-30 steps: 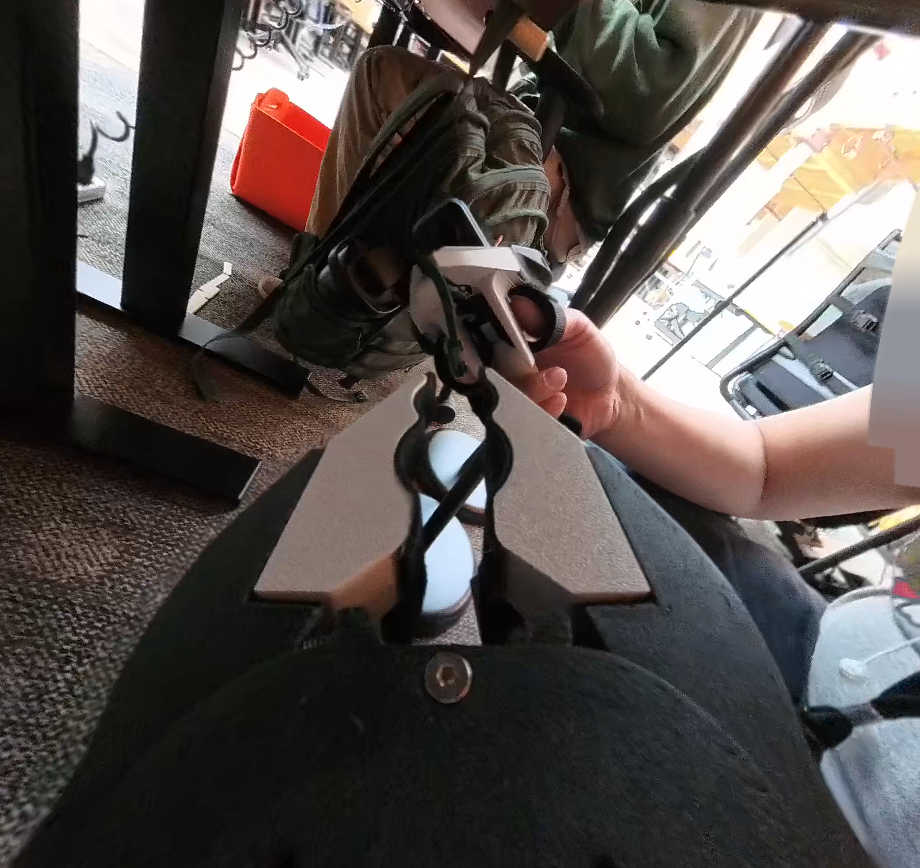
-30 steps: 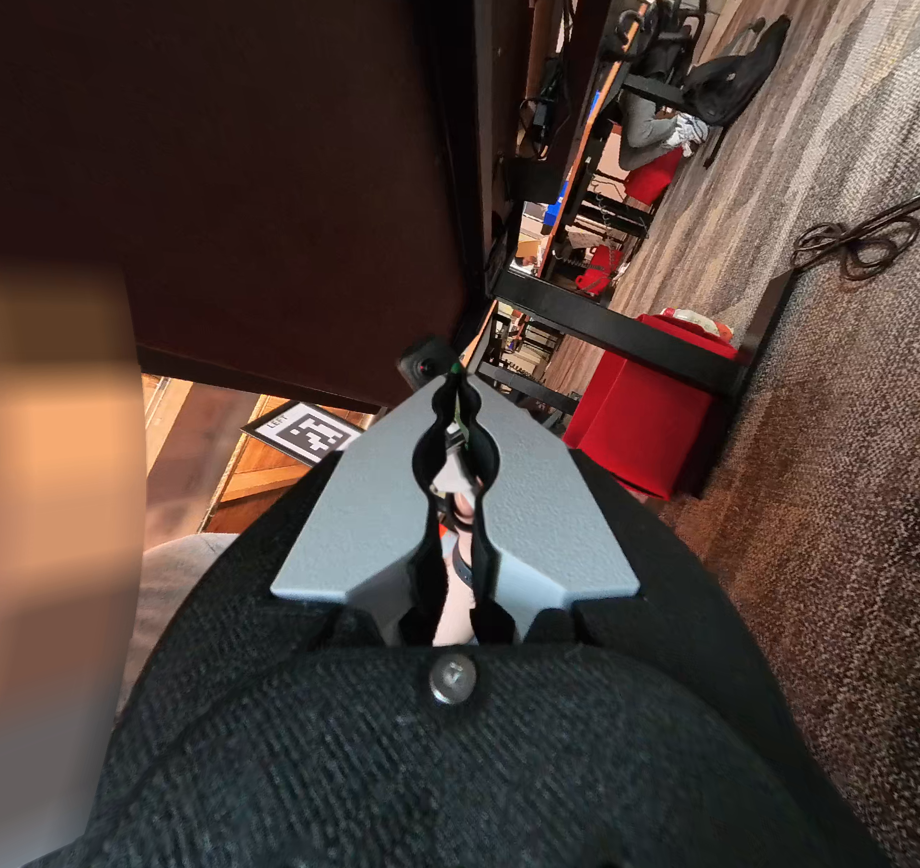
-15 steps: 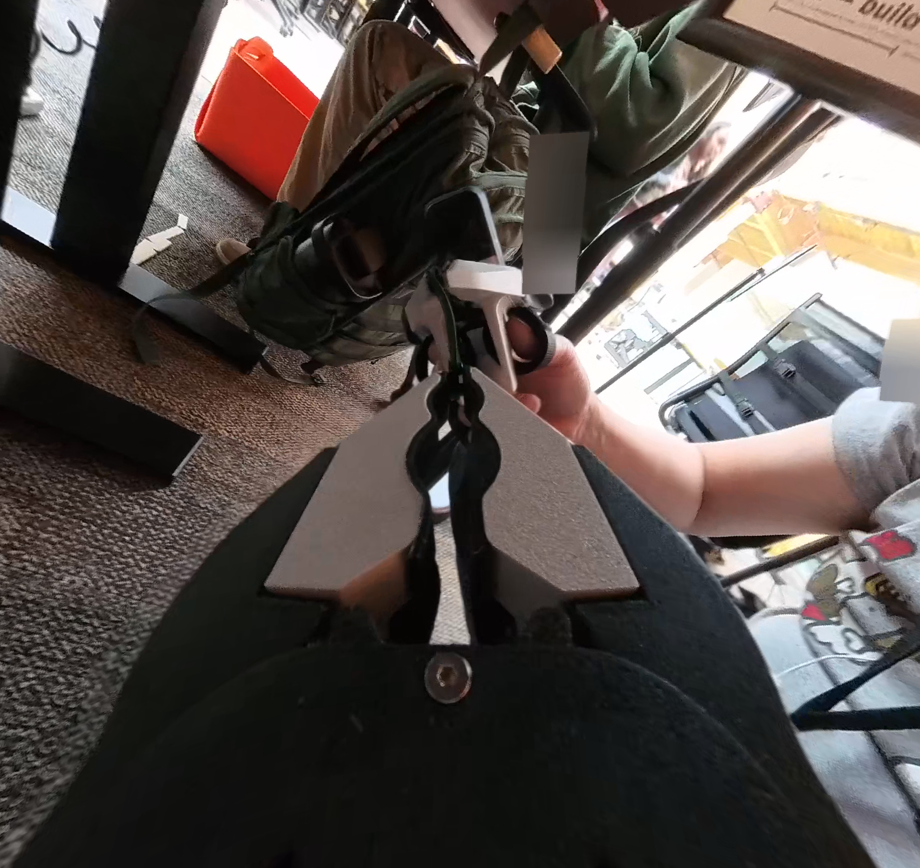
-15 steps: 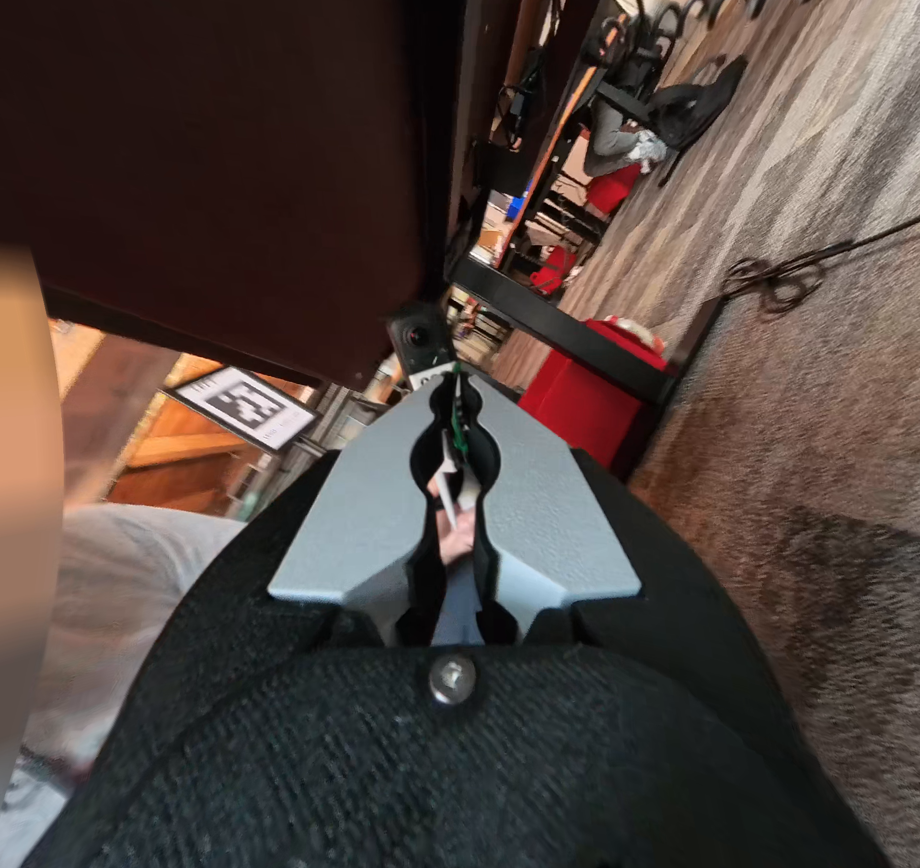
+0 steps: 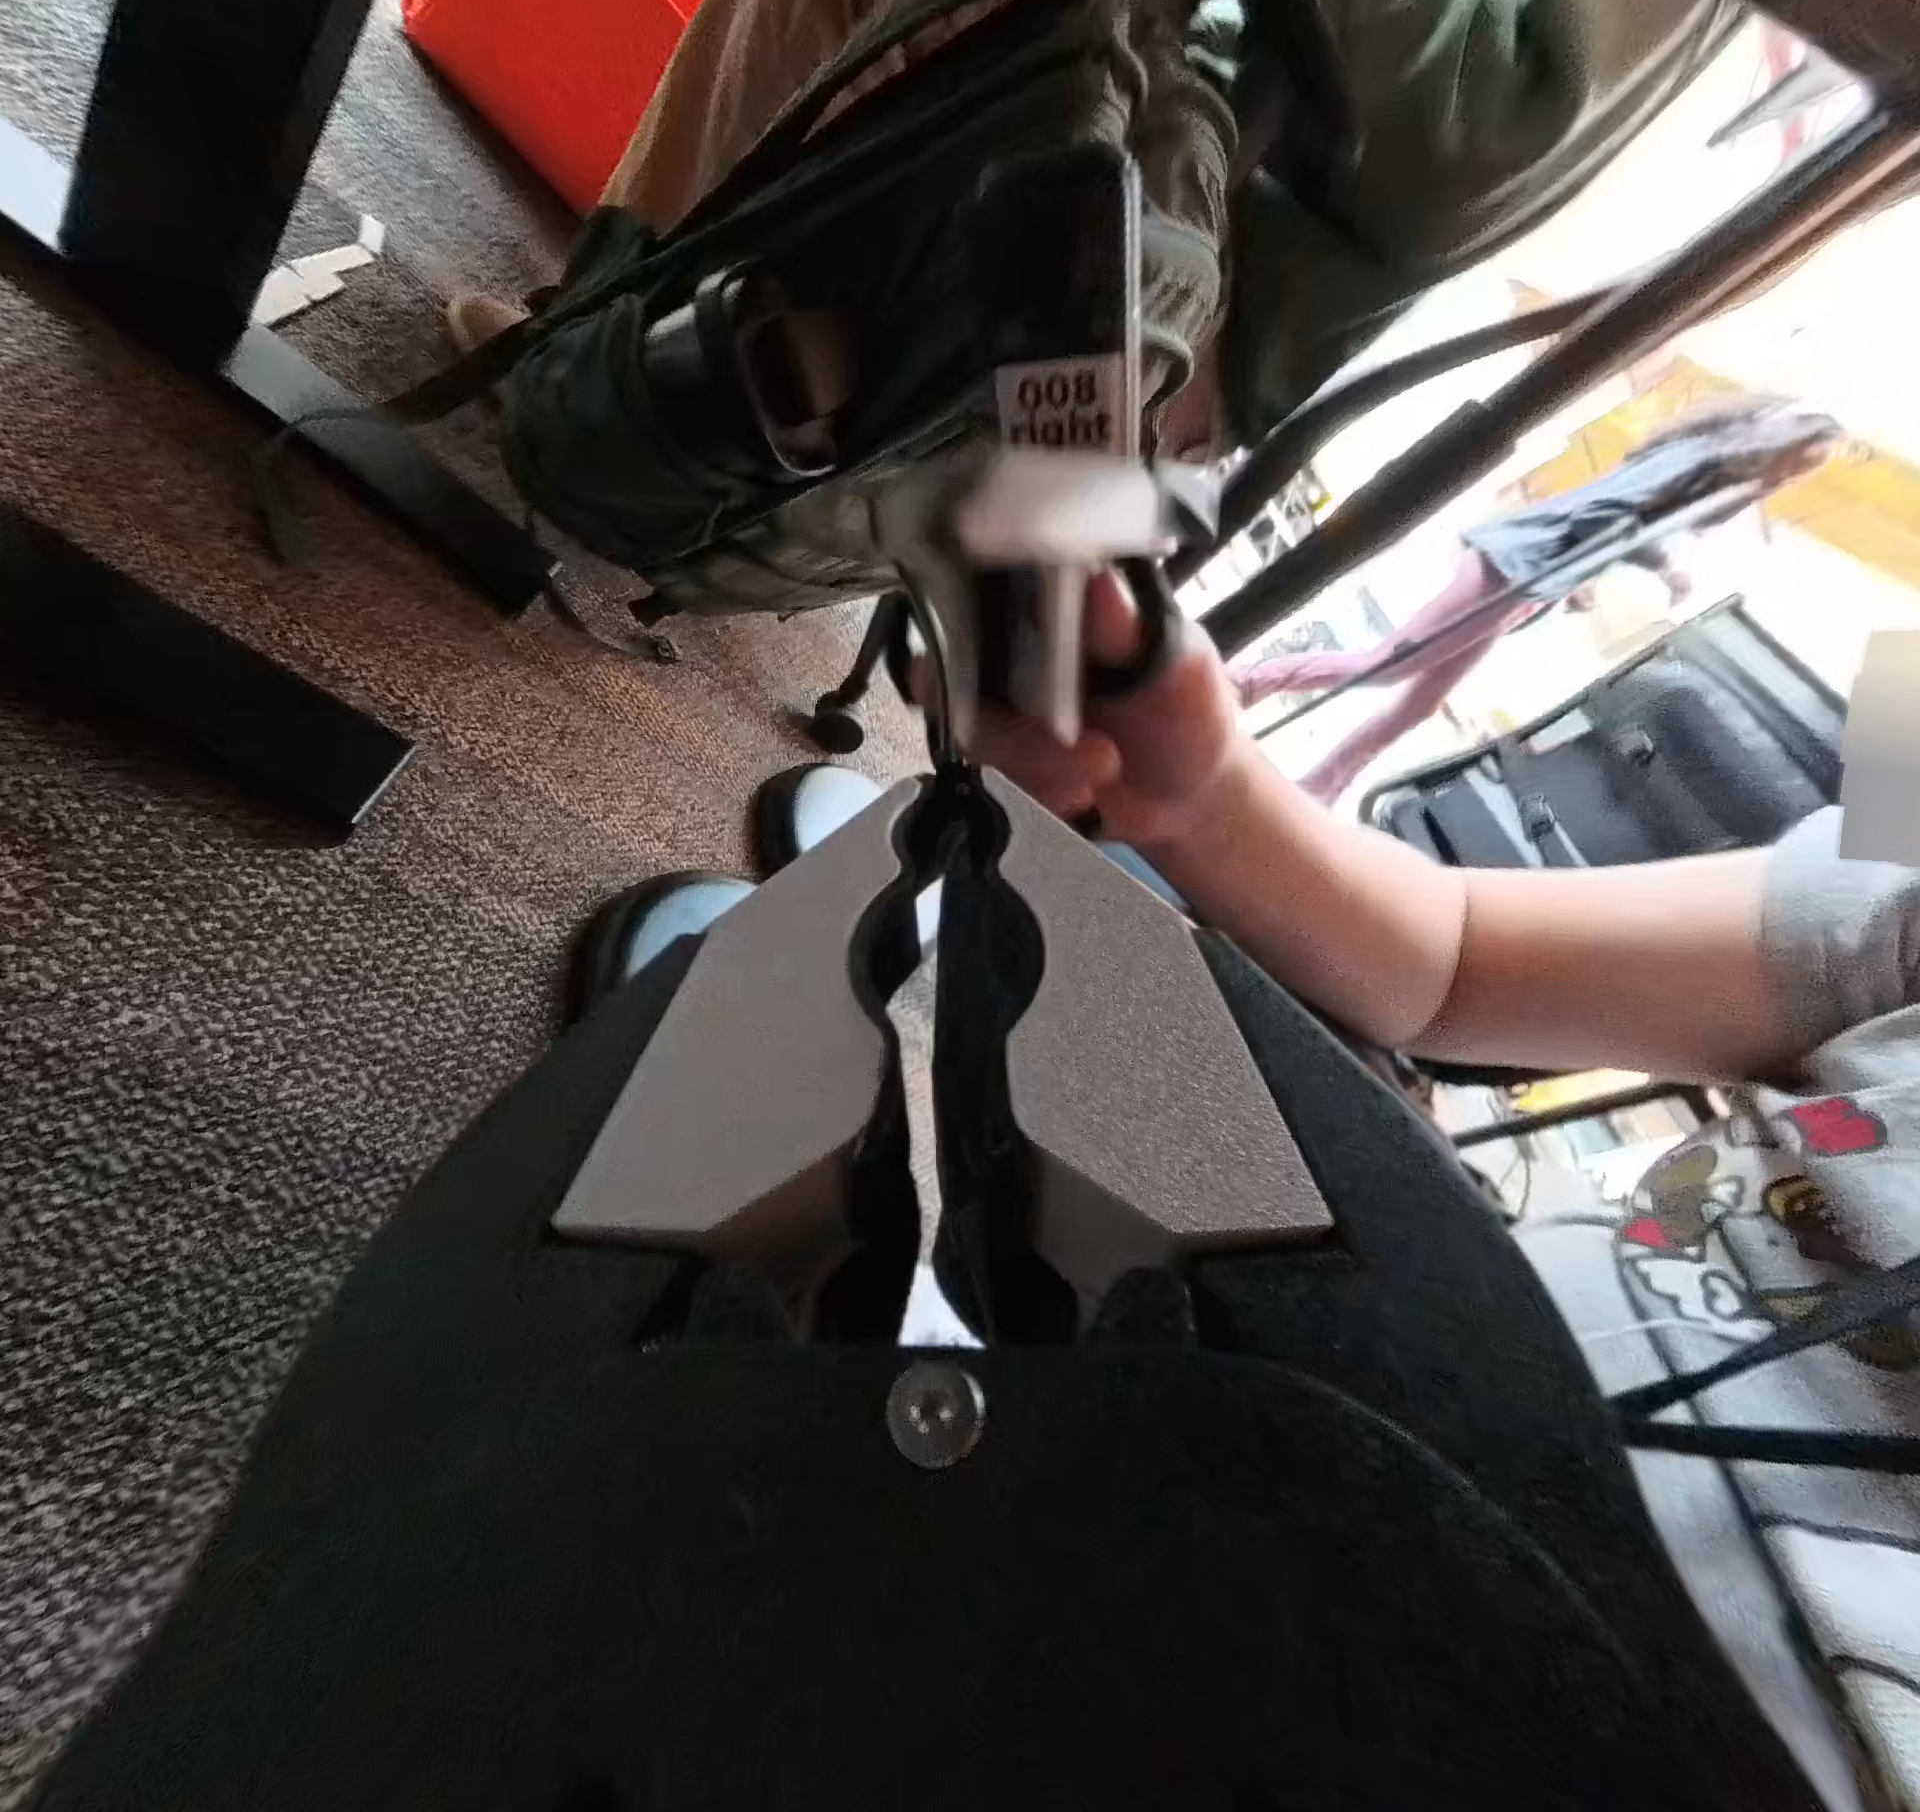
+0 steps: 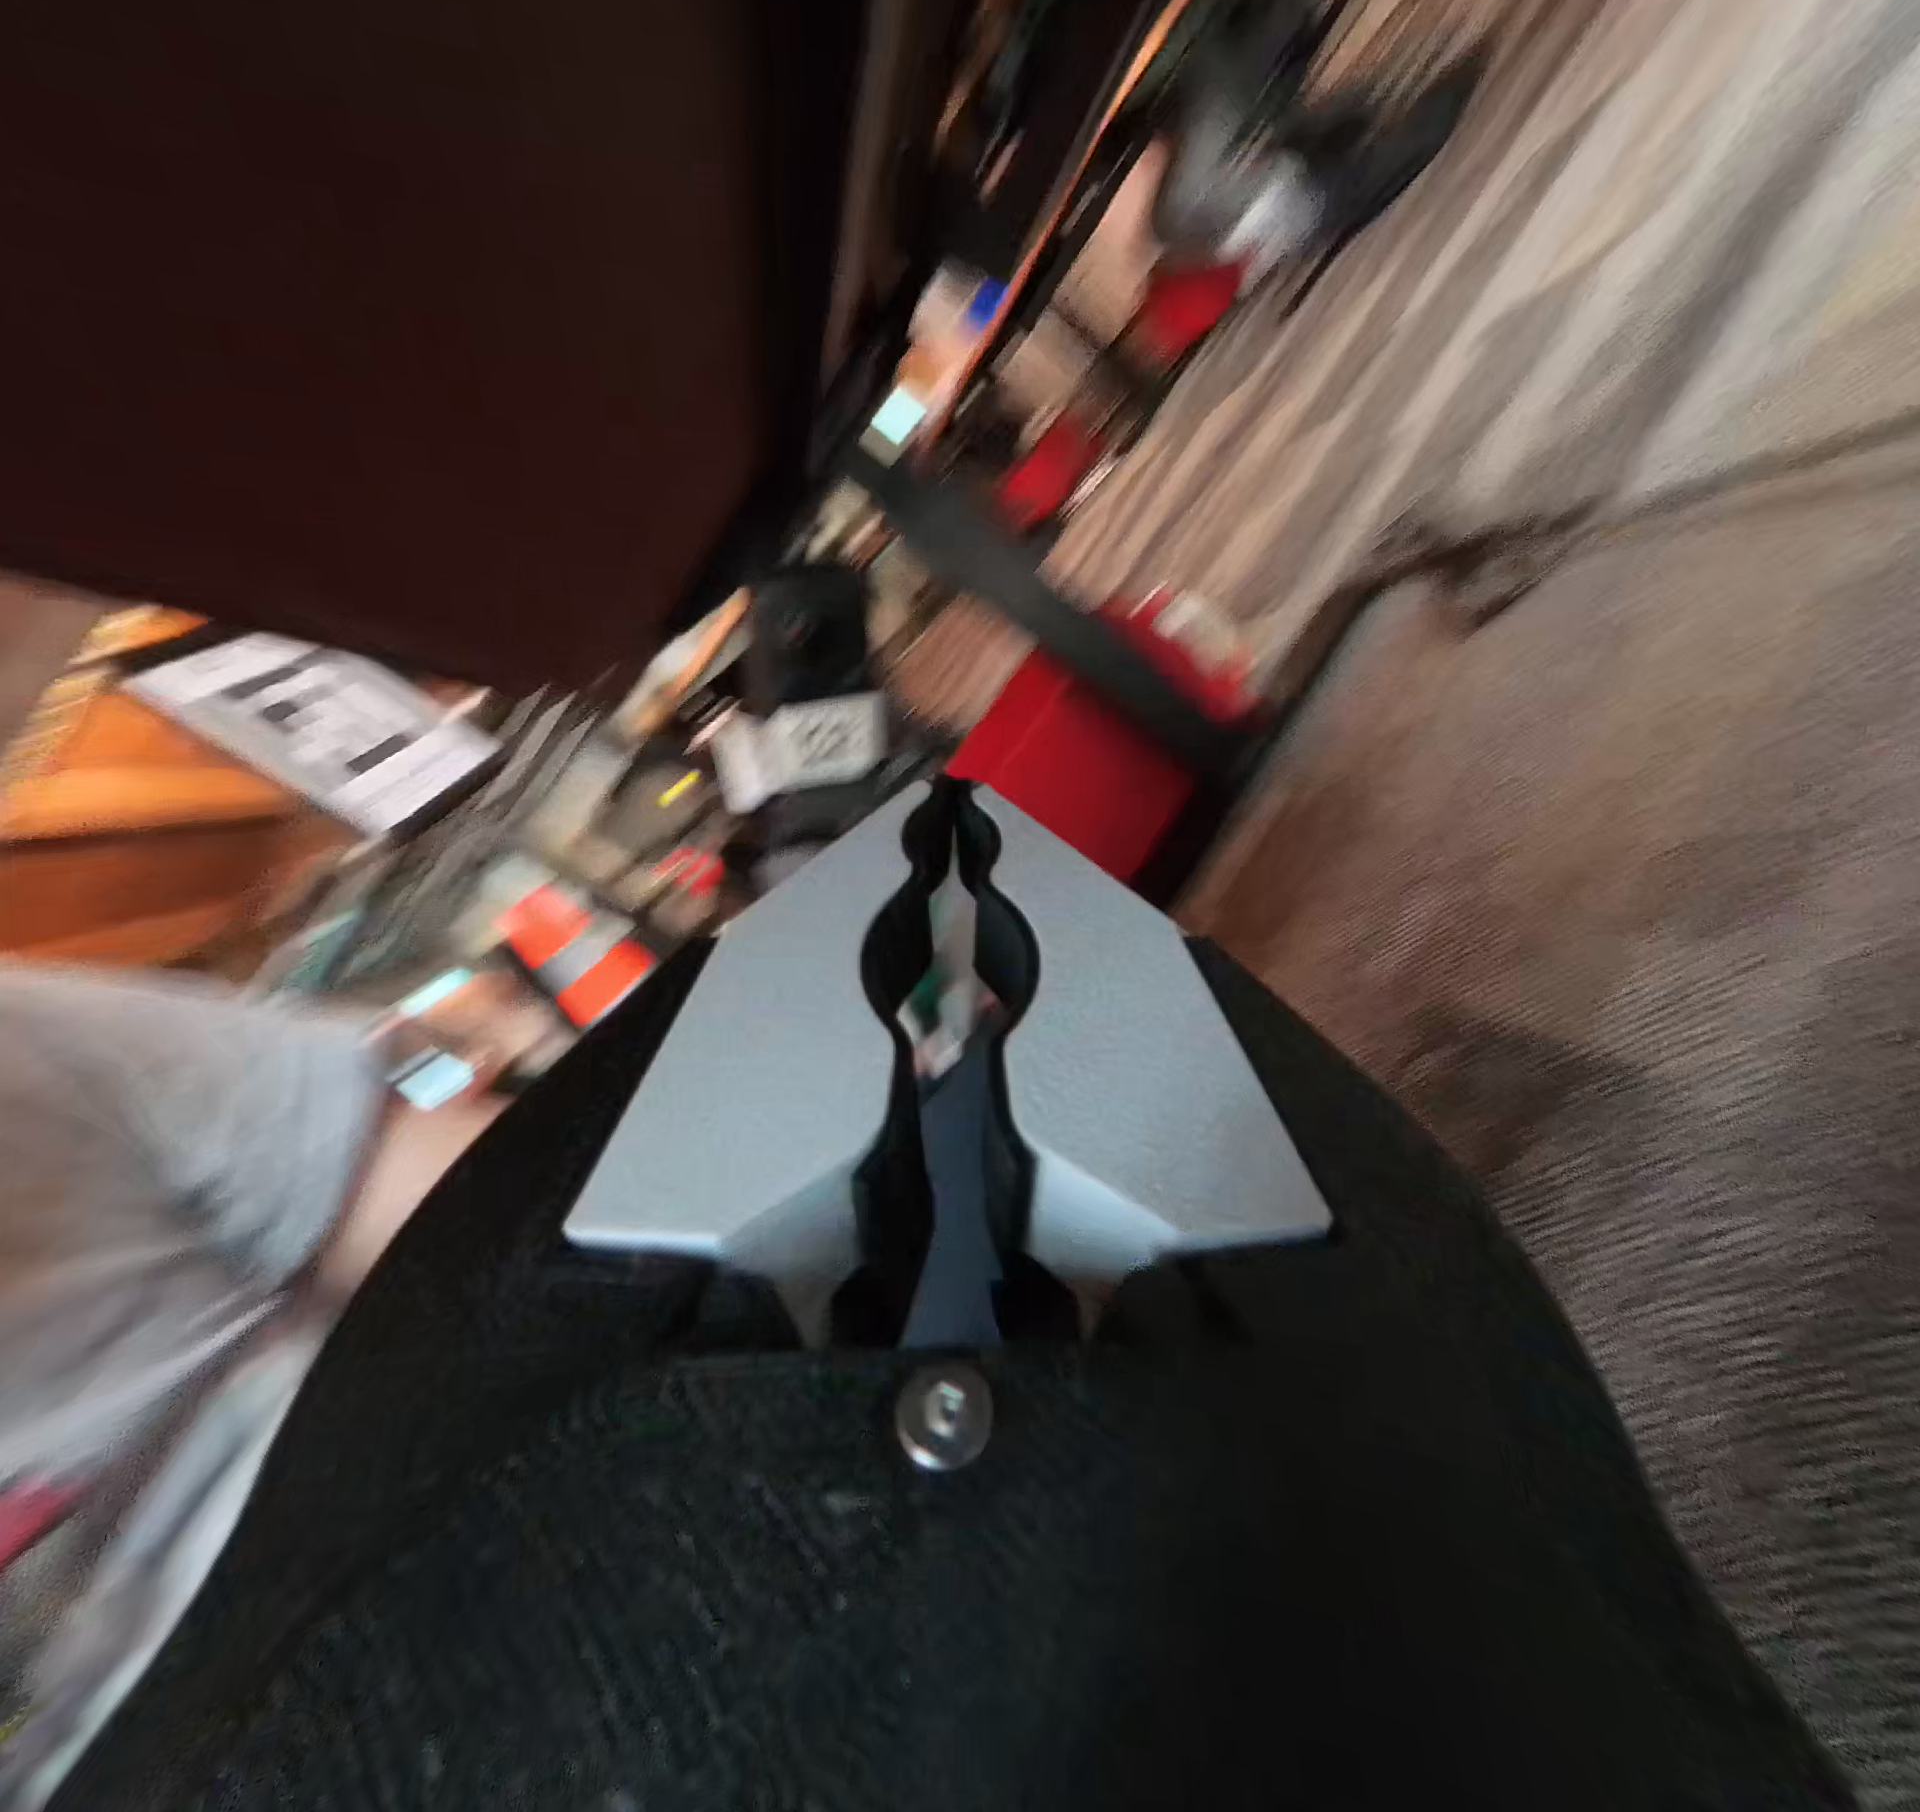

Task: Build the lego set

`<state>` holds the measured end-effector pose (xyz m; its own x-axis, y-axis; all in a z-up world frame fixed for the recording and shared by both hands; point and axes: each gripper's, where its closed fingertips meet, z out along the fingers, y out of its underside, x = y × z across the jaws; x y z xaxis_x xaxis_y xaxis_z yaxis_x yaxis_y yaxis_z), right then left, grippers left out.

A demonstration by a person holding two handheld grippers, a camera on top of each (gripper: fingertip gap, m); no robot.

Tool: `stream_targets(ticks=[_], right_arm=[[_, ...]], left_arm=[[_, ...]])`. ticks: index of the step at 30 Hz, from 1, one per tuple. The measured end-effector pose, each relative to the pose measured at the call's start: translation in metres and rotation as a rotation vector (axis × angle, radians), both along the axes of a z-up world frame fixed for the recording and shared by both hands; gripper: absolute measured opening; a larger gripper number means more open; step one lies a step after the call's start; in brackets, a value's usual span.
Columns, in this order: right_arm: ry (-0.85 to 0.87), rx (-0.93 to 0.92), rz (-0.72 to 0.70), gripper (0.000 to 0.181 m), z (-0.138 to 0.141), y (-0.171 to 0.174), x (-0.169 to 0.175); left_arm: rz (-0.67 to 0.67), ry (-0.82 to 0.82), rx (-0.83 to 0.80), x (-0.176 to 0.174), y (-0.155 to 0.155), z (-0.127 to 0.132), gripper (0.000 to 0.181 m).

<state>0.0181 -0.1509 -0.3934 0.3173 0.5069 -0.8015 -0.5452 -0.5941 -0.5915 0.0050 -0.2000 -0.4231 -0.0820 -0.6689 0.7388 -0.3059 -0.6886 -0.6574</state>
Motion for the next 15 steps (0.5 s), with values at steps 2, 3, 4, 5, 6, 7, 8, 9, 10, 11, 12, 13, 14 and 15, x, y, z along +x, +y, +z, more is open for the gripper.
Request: stream_targets(ticks=[2,3,4,5,6,7,8,9,10,11,12,13,14,15], right_arm=[[-0.031,0.073,-0.201,0.0,0.011,0.015,0.037],[-0.024,0.089,-0.183,0.0,0.018,0.013,0.04],[-0.035,0.078,-0.12,0.0,0.018,0.009,0.033],[-0.044,0.073,-0.034,0.0,0.017,0.001,0.021],[-0.032,0.079,0.061,0.0,0.019,-0.009,0.005],[-0.017,0.061,0.159,0.0,0.017,-0.019,-0.011],[-0.018,0.022,0.238,0.0,0.01,-0.026,-0.023],[-0.027,-0.024,0.292,0.0,0.0,-0.03,-0.032],[-0.027,-0.043,0.312,0.0,-0.006,-0.03,-0.037],[-0.009,-0.037,0.302,0.0,-0.006,-0.027,-0.037],[-0.02,-0.011,0.232,0.0,-0.004,-0.017,-0.029],[-0.086,0.034,0.076,0.0,-0.004,-0.001,-0.011],[-0.157,0.085,-0.073,0.0,-0.002,0.012,0.01],[-0.197,0.121,-0.153,0.0,0.002,0.016,0.026]], left_arm=[[-0.009,0.003,-0.011,0.0,-0.002,0.0,0.003],[-0.01,0.005,-0.019,-0.001,-0.003,-0.001,0.003],[-0.011,0.007,-0.025,-0.001,-0.003,-0.002,0.003],[-0.01,0.01,-0.028,-0.002,-0.003,-0.003,0.002],[-0.011,0.011,-0.033,-0.003,-0.002,-0.004,0.003],[-0.016,0.008,-0.038,-0.003,-0.003,-0.004,0.002],[-0.022,0.004,-0.04,-0.004,-0.003,-0.003,0.002],[-0.031,0.005,-0.035,-0.004,-0.005,-0.003,0.003],[-0.036,0.018,-0.022,-0.003,-0.006,-0.006,0.003],[-0.043,0.041,0.0,-0.003,-0.007,-0.01,0.003],[-0.058,0.043,0.015,-0.003,-0.01,-0.01,0.002],[-0.07,0.028,0.014,-0.002,-0.012,-0.007,0.002],[-0.07,0.009,0.008,-0.002,-0.013,-0.003,0.002],[-0.066,-0.01,0.008,-0.002,-0.012,0.0,0.002]])
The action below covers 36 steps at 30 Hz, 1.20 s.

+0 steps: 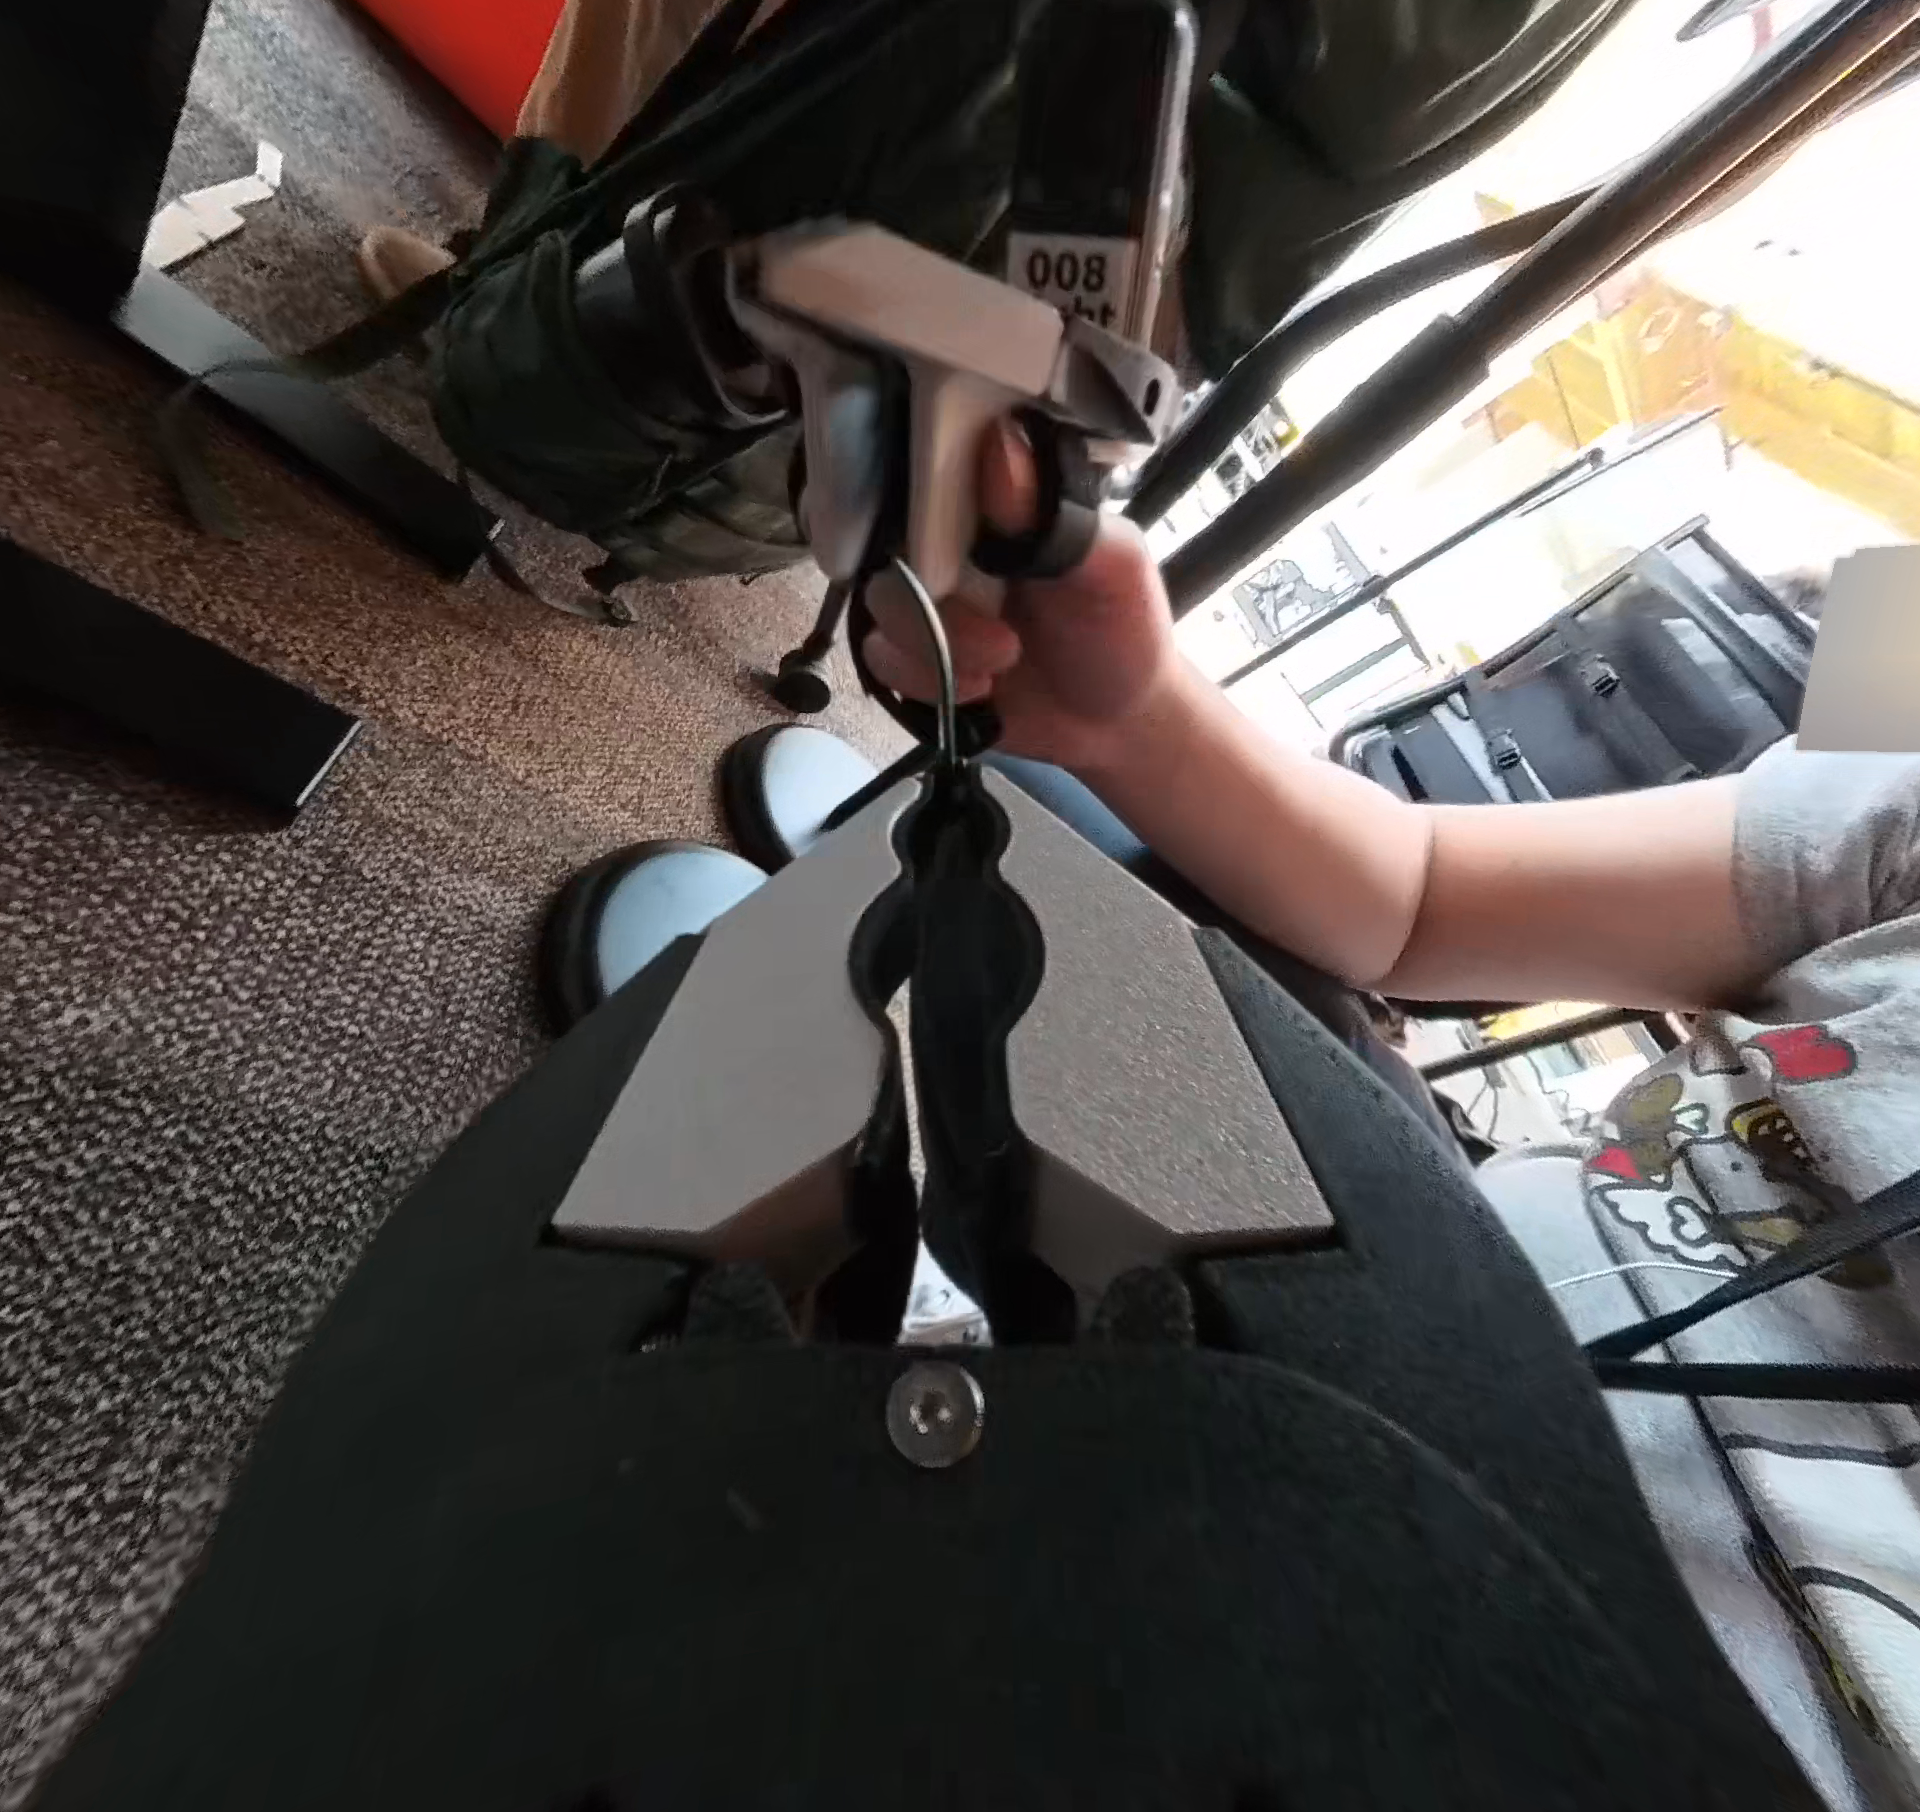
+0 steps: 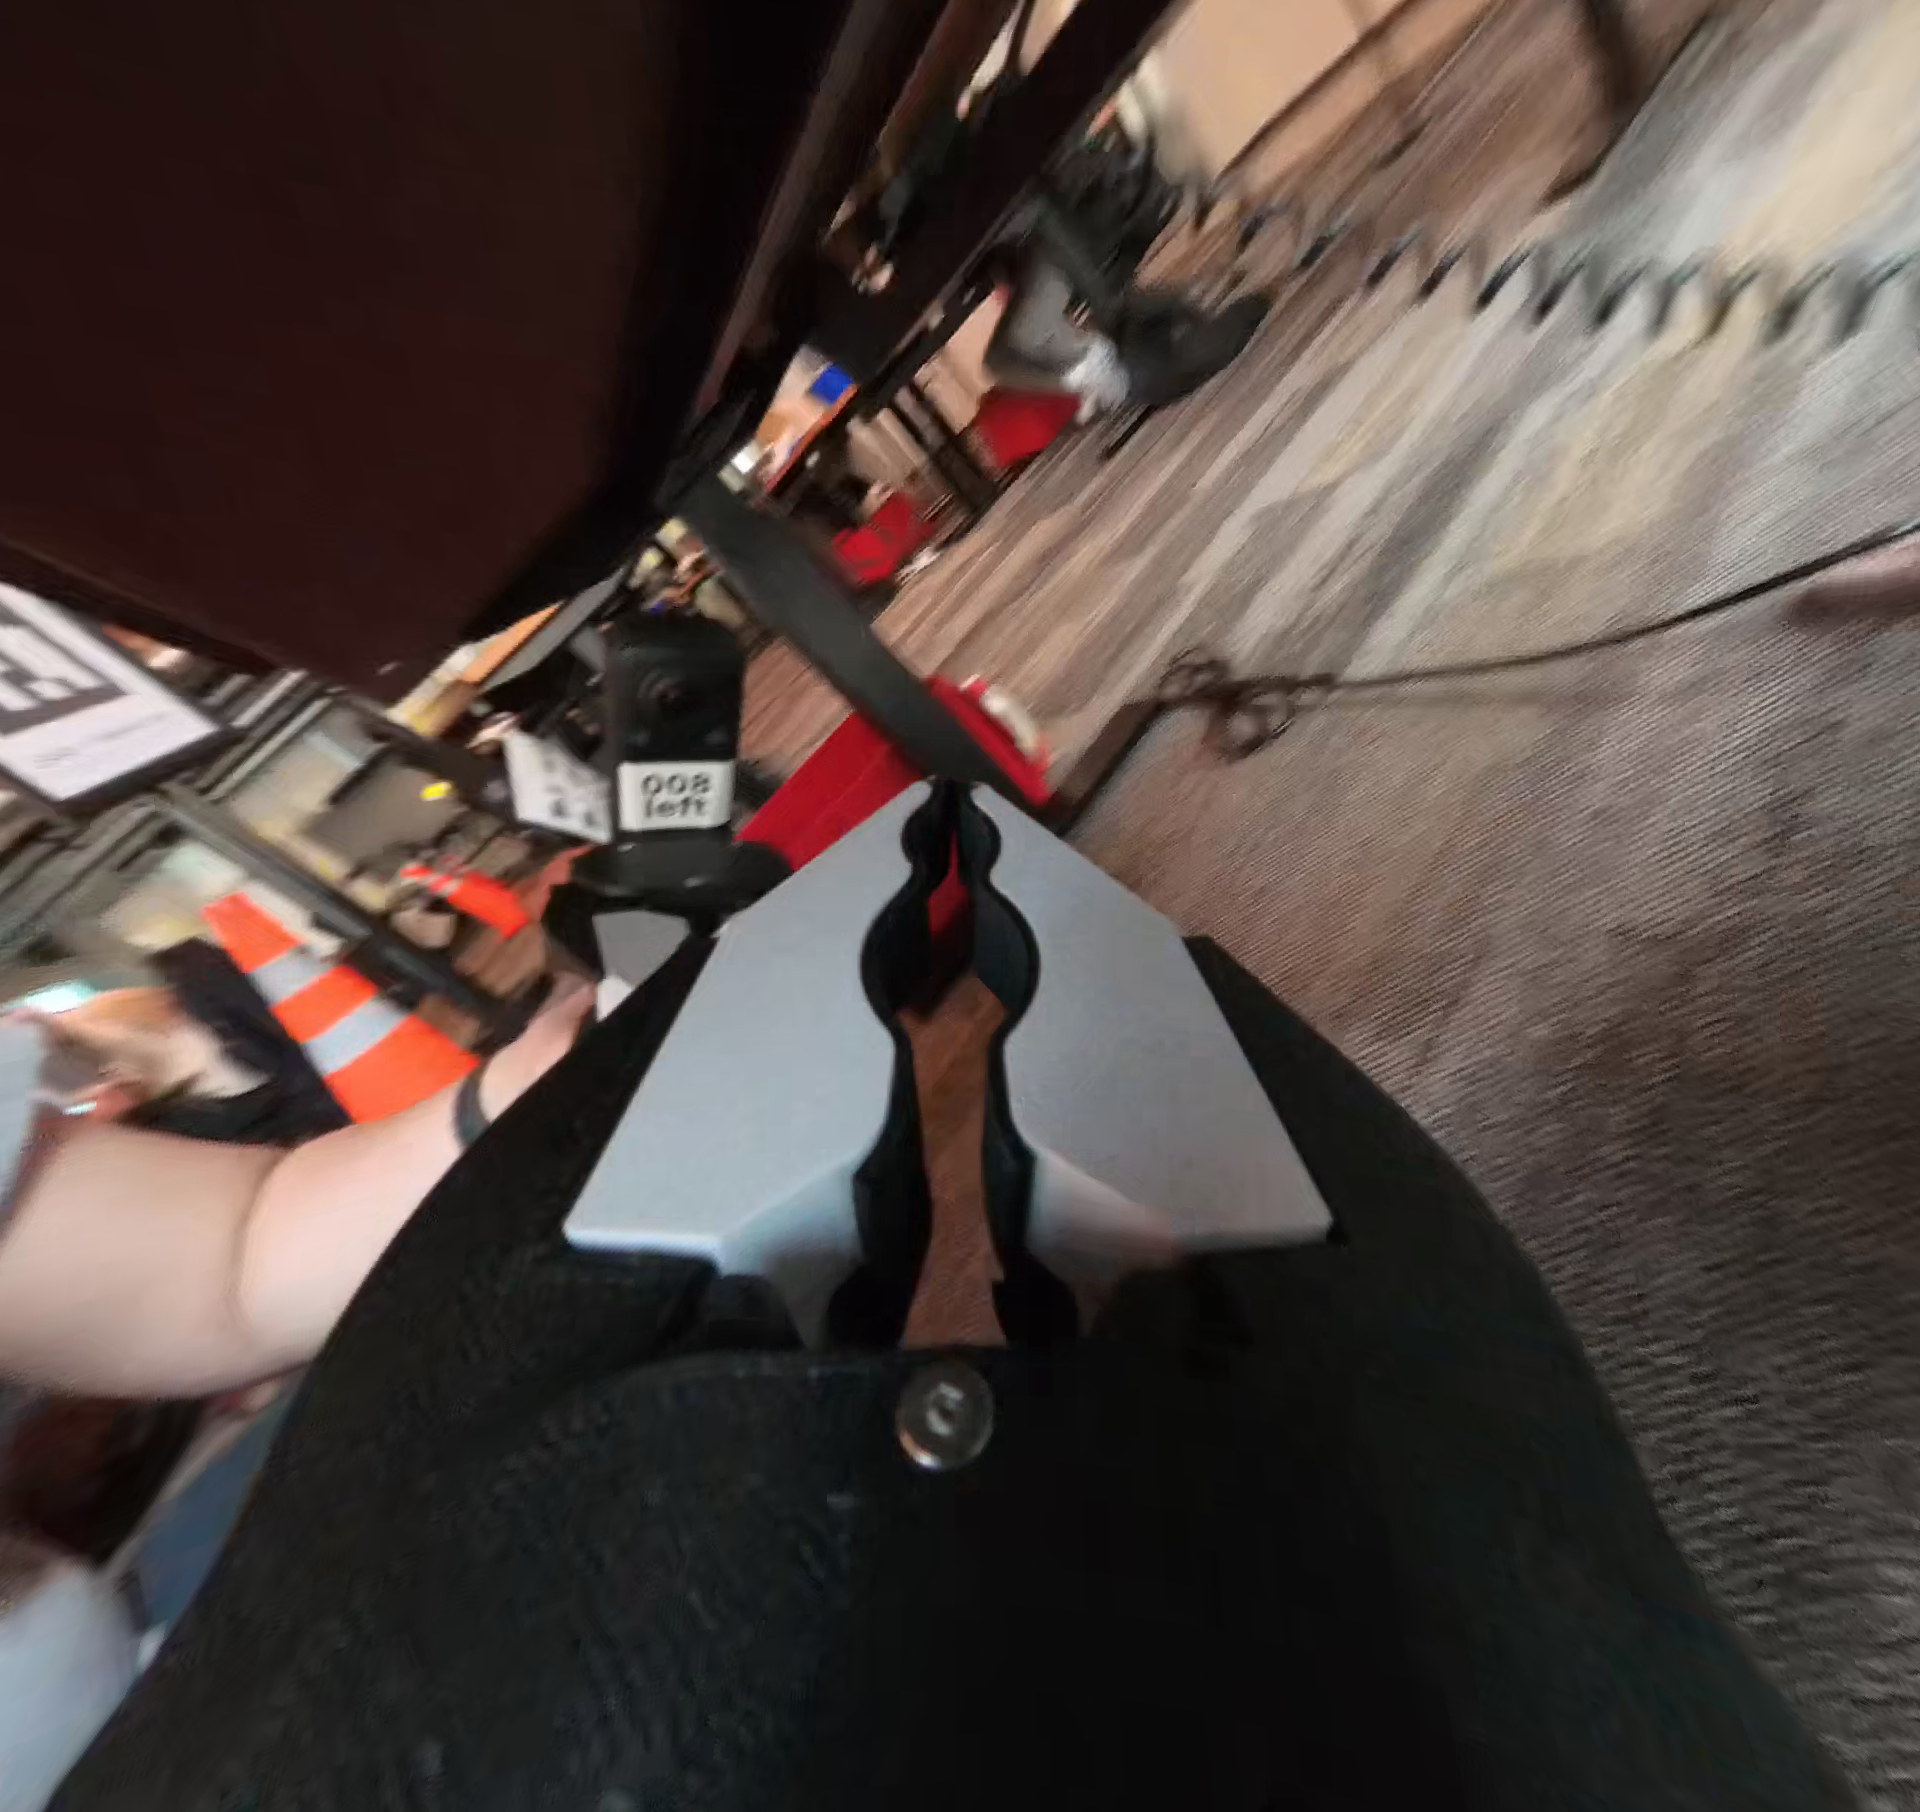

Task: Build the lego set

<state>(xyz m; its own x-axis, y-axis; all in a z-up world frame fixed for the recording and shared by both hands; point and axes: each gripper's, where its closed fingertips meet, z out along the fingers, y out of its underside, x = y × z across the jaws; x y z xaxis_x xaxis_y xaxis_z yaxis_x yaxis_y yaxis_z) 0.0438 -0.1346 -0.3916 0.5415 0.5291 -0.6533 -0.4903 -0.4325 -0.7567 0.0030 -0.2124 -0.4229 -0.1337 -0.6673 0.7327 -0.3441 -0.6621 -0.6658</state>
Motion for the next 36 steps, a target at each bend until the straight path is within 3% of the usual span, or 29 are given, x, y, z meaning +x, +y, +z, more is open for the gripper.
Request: stream_targets(ticks=[4,6,8,15,17,20,22,25,29,33,34,36], right_arm=[[-0.046,0.011,0.107,0.0,-0.004,-0.015,-0.005],[-0.108,0.007,0.213,0.0,-0.018,-0.028,-0.027],[-0.11,0.058,0.306,0.0,-0.015,-0.04,-0.051],[0.148,0.053,0.375,0.0,0.005,-0.042,-0.064],[0.24,0.063,0.322,0.0,0.016,-0.033,-0.053],[0.381,0.139,0.118,0.0,0.036,-0.017,-0.013],[0.266,0.091,0.091,0.0,0.021,-0.014,-0.011],[0.116,0.101,0.165,0.0,0.015,-0.027,-0.028],[0.17,0.191,0.342,0.0,0.04,-0.055,-0.051],[0.082,0.109,0.456,0.0,0.018,-0.061,-0.073],[0.082,0.134,0.381,0.0,0.021,-0.052,-0.066],[0.065,0.163,0.081,0.0,0.025,-0.021,-0.026]], left_arm=[[0.001,-0.086,0.076,-0.006,0.001,0.014,0.002],[-0.013,-0.131,0.028,-0.008,-0.001,0.024,0.002],[-0.024,-0.163,-0.064,-0.007,-0.002,0.029,0.003],[-0.056,-0.19,-0.225,-0.005,-0.007,0.034,0.003],[-0.065,-0.192,-0.235,-0.005,-0.01,0.035,0.003],[-0.05,-0.12,-0.152,-0.005,-0.011,0.023,0.003],[-0.034,-0.111,-0.125,-0.006,-0.01,0.022,0.003],[0.002,-0.08,-0.076,-0.008,-0.006,0.017,0.003],[0.034,-0.056,-0.037,-0.011,-0.001,0.015,0.002],[0.028,-0.064,-0.025,-0.01,-0.003,0.019,0.002],[0.026,-0.06,-0.01,-0.01,-0.003,0.018,0.002],[0.012,-0.071,-0.014,-0.011,-0.006,0.021,0.002]])
